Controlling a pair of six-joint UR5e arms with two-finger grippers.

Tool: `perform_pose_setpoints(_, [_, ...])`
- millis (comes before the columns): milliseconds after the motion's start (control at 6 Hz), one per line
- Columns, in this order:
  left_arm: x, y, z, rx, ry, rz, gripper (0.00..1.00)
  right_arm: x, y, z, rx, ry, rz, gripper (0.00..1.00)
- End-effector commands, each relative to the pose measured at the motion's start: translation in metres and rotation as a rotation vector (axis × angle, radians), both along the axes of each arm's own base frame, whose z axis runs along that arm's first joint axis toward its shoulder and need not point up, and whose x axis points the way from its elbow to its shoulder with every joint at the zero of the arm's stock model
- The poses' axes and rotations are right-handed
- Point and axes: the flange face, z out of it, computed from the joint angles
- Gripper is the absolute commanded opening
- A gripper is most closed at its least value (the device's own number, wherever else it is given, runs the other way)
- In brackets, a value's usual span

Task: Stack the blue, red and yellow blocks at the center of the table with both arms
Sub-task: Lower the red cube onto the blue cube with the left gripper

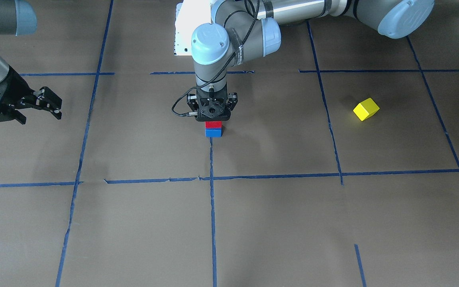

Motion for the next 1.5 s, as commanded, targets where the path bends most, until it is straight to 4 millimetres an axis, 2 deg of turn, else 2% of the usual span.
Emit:
perform_pose_setpoints(0, [0.000, 0.000, 0.000, 0.001, -0.001, -0.001, 0.05, -0.001, 0.000, 0.000, 0.000, -0.001, 0.000, 1.00])
perform_pose_setpoints(333, [0.003, -0.002, 0.002, 0.000, -0.005, 0.000, 0.05, -0.001, 0.000, 0.000, -0.001, 0.000, -0.001, 1.00])
perform_pose_setpoints(500, [0.004, -0.001, 0.004, 0.001, -0.004, 0.002, 0.13, -0.001, 0.000, 0.000, 0.001, 0.000, -0.002, 1.00])
perform_pose_setpoints(667, [0.006, 0.001, 0.003, 0.000, -0.004, 0.004, 0.64, -0.001, 0.000, 0.000, 0.001, 0.000, -0.002, 1.00])
perform_pose_setpoints(833, [0.006, 0.002, 0.002, 0.002, -0.002, 0.005, 1.00, -0.001, -0.001, -0.001, 0.002, 0.000, -0.002, 1.00])
perform_pose_setpoints(1000, [0.004, 0.001, -0.002, 0.008, 0.005, 0.001, 1.00, -0.001, -0.001, -0.001, 0.002, 0.000, -0.002, 1.00])
perform_pose_setpoints(1167, [-0.020, -0.001, -0.031, 0.043, 0.060, -0.022, 1.00, -0.001, 0.000, -0.001, 0.004, -0.001, -0.003, 1.00])
perform_pose_setpoints(1333, [-0.058, -0.012, -0.047, 0.064, 0.094, -0.062, 1.00, -0.001, -0.001, -0.001, 0.006, 0.000, -0.004, 1.00])
